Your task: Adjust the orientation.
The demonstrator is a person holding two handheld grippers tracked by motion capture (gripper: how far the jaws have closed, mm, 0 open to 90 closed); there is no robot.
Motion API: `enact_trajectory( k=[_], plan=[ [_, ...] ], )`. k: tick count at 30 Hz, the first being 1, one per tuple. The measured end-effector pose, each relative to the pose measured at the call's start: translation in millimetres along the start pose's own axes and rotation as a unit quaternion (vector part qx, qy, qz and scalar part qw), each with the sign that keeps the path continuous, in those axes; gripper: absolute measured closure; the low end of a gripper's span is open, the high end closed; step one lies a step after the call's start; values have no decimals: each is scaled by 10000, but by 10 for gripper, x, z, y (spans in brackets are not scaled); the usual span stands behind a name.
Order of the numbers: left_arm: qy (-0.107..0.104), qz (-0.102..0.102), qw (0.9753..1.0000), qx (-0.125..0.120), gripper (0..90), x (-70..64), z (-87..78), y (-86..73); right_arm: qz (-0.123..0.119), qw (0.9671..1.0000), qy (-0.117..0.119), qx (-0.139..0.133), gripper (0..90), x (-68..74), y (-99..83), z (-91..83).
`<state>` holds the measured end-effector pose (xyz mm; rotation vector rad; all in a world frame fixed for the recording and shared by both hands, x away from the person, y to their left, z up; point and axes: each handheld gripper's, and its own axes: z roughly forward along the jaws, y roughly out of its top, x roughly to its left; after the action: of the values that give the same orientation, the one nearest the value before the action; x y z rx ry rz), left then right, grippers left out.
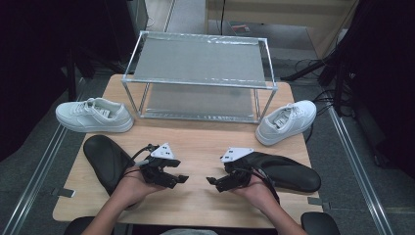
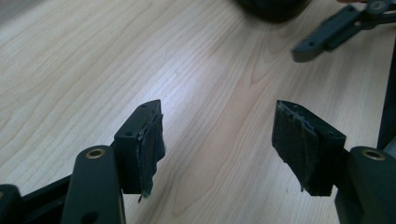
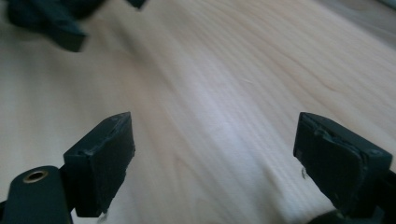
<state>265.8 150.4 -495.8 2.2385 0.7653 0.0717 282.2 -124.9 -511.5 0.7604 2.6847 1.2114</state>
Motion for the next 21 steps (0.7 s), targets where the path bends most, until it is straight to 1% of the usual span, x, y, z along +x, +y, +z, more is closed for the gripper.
enact_trajectory(
  k=[2,3,4,5,6,8,10,12,13,14,15,16,18,19,21],
  plan=[
    [40,20,10000,-32,386,-2,-10,-3,-94,10000,-29,-8,134,11,6,-26],
    [40,20,10000,-32,394,-2,-10,-3,-94,10000,-29,-8,134,11,6,-26],
    [35,-64,9999,87,408,5,-14,9,-256,9997,-40,-24,131,29,10,-39],
    [39,-85,9999,107,409,8,-14,14,-276,9996,-80,-57,133,35,11,-43],
    [39,-40,9999,105,406,13,-18,13,-266,9996,-79,-80,128,43,12,-51],
    [35,-30,9999,93,397,10,-18,8,-276,9996,-63,-67,128,51,17,-66],
    [30,-23,9999,120,380,13,-18,4,-274,9995,-102,-92,131,50,20,-71],
    [68,-50,9998,206,369,15,-17,-8,-316,9989,-317,-138,259,33,36,-118],
    [67,-66,9997,220,364,20,-22,-11,-261,9987,-423,-127,294,31,41,-133],
    [85,-138,9996,247,367,23,-27,-10,-245,9983,-506,-152,307,15,47,-151],
    [58,-200,9994,273,374,30,-30,-8,-240,9981,-537,-184,312,4,48,-164],
    [75,-257,9992,284,376,38,-35,-7,-235,9979,-563,-215,318,-3,48,-172],
    [83,-233,9992,300,385,49,-49,-9,-217,9976,-607,-262,326,-9,49,-187],
    [129,-210,9993,293,392,63,-77,-13,-127,9976,-583,-365,341,-20,53,-215],
    [160,-204,9993,267,394,75,-96,-16,-123,9974,-590,-397,344,-20,54,-226]
  ],
)
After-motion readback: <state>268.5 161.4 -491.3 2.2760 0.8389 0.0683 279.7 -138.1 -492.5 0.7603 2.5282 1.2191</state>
